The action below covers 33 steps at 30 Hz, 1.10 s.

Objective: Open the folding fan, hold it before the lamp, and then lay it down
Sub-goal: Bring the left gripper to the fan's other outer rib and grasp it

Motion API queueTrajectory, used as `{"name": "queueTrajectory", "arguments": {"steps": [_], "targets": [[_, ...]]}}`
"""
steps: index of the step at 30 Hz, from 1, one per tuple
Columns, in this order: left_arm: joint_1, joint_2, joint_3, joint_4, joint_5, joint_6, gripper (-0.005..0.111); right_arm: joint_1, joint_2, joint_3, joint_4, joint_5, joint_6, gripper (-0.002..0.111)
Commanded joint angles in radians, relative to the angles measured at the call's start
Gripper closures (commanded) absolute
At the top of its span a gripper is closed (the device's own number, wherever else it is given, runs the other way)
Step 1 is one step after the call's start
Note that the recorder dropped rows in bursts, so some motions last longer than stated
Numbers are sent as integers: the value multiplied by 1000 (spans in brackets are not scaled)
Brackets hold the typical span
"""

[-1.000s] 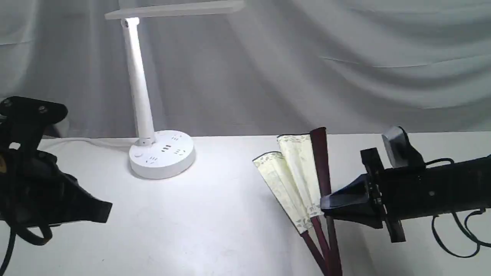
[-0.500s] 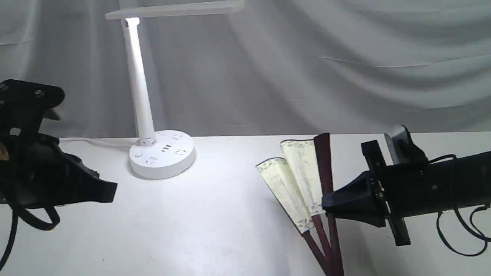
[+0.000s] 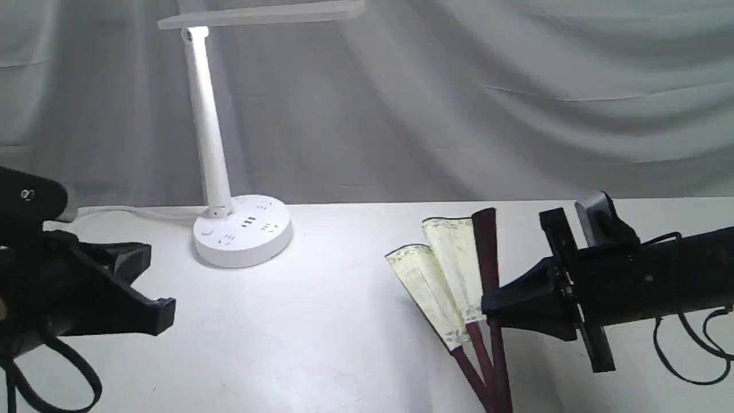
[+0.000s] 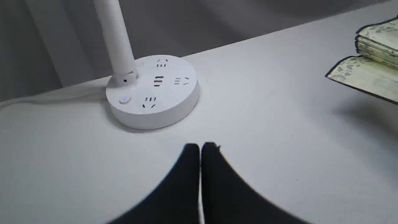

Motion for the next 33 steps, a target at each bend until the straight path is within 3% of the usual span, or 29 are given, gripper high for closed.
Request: {"name": "queueTrajectory", "arguments": {"steps": [1,5,14,17,22,27,33], "targets": [[-7,-2,78,0,-175,-58,107,0,-11,3,25,16,-14,108],[-7,-2,169,0,-355,-104,107,0,-11,3,26,16,-11,108],[-7,-2,198,0,-403,-130,107,0,-11,3,26,16,-11,108],[-7,20,198,63,-448,-179,107,0,-11,3,26,16,-14,108],[-7,119,198,131,-551,-373,107,0,-11,3,26,16,-14,108],[-7,255,163,166,-556,-652,106,0,-11,3,26,16,-14,108],[-7,408,46,447,-572,-993,98,0,-11,3,26,16,-14,108]]}}
